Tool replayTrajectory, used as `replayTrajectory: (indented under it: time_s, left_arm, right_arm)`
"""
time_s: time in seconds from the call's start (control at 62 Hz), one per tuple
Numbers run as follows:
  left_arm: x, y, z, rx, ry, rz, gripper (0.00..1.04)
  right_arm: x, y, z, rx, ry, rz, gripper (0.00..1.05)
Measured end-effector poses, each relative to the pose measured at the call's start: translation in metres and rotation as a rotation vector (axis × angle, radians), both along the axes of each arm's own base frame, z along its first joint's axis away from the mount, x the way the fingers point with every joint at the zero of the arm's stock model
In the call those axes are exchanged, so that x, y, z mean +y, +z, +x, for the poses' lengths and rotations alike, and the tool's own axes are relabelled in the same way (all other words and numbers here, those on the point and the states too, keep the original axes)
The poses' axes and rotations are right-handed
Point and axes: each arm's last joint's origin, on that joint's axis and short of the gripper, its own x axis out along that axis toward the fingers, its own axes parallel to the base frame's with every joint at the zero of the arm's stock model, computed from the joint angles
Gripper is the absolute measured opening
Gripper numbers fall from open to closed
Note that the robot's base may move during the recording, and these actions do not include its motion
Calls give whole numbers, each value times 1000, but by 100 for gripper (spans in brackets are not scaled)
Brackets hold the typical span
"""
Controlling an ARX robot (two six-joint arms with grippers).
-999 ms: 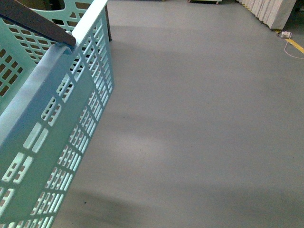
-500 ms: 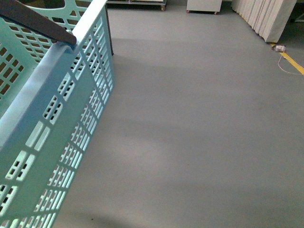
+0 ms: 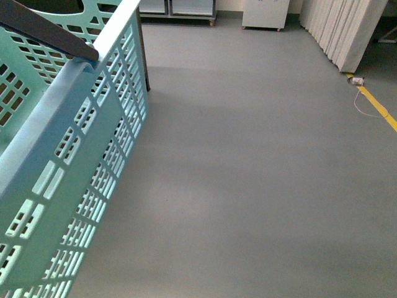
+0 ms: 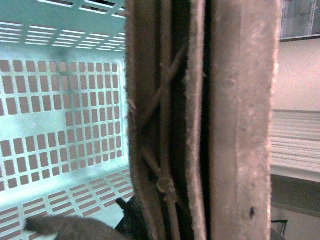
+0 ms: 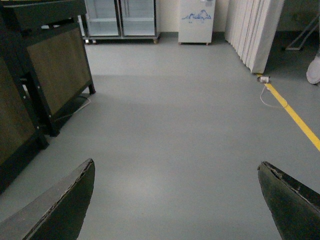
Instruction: Pick lemon and mango into basket
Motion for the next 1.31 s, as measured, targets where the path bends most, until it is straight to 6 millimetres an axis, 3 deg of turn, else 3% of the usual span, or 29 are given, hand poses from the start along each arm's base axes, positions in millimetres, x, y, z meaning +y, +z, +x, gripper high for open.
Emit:
replayTrajectory:
  time_s: [1.306]
  left_arm:
    - [0, 0, 0, 0, 0, 0, 15]
  right_arm:
    - [0, 0, 0, 0, -1, 0, 96]
